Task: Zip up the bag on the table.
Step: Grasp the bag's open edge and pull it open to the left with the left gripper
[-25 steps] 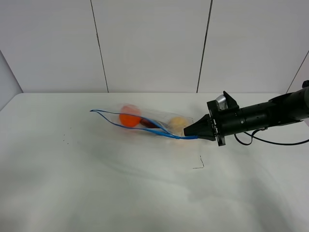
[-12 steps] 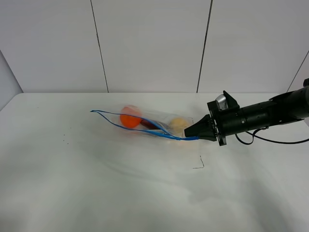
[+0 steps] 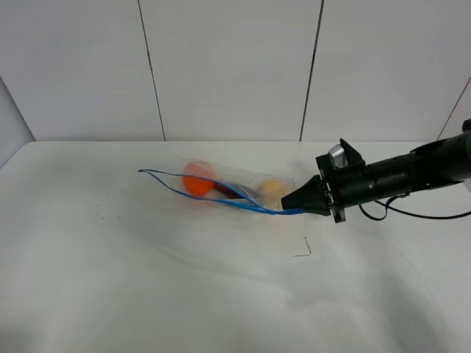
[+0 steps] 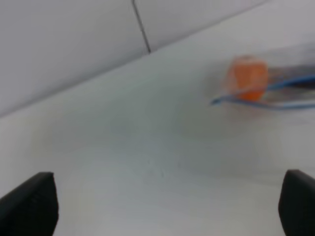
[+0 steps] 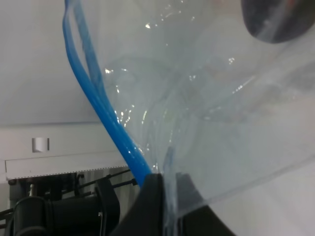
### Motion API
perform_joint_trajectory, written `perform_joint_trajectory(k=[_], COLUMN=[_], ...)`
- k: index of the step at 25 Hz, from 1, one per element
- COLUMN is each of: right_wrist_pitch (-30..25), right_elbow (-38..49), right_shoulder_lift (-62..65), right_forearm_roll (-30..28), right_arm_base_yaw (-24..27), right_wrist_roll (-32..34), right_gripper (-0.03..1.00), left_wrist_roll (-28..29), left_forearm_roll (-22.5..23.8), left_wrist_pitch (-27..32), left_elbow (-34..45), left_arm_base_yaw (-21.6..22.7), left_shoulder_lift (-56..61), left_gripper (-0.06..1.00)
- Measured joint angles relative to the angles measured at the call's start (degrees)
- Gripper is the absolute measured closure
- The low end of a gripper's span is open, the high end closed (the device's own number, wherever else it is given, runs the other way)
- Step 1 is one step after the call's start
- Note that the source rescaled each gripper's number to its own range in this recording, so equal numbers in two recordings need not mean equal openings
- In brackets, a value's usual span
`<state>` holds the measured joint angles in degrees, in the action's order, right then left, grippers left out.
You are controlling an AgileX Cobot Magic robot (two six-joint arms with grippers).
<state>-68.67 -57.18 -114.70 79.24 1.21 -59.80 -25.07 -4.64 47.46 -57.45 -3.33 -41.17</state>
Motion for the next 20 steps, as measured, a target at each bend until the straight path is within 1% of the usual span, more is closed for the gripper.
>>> perform_joint_trajectory(k=[2,4,6,8,9,12,14,17,20], right_wrist_pitch=[0.00,0.00,0.00,-0.05,-0.05,-0.05,-0.05,-0.05,-0.05], right_elbow=[0.00,0.00,0.00,0.00,0.00,0.00,0.00,0.00,0.00], right_shoulder_lift=[0.00,0.00,0.00,0.00,0.00,0.00,0.00,0.00,0.00], right_forearm_roll=[-0.05,-0.06,-0.18,-0.19,-0.19,-0.19,-0.19,-0.19,-0.23], right_arm_base_yaw=[0.00,0.00,0.00,0.00,0.00,0.00,0.00,0.00,0.00], right_wrist_roll=[0.00,0.00,0.00,0.00,0.00,0.00,0.00,0.00,0.00], right_gripper=[0.97,0.97,0.97,0.97,0.97,0.97,0.97,0.97,0.97], left_wrist_roll=[-0.63,-2.22,-2.71,-2.71,-2.55,0.40,3.94,11.10,20.97], left_forearm_roll=[0.00,0.43,1.66,4.64,6.82,15.39,23.29,36.06,48.81], left_wrist_pitch=[0.00,0.00,0.05,0.32,0.32,0.33,-0.04,-1.49,-2.67], left_elbow=[-1.57,-4.25,-5.09,-5.06,-4.71,-3.13,-1.67,1.05,4.27], left_arm_base_yaw=[-0.80,-3.15,-6.65,-10.96,-13.72,-23.08,-30.68,-41.96,-51.88], left_shoulder_lift=[-1.83,-5.53,-8.26,-10.09,-10.88,-12.89,-14.32,-17.09,-20.98], left_gripper=[-0.06,-0.05,-0.05,-0.05,-0.05,-0.05,-0.05,-0.05,-0.05])
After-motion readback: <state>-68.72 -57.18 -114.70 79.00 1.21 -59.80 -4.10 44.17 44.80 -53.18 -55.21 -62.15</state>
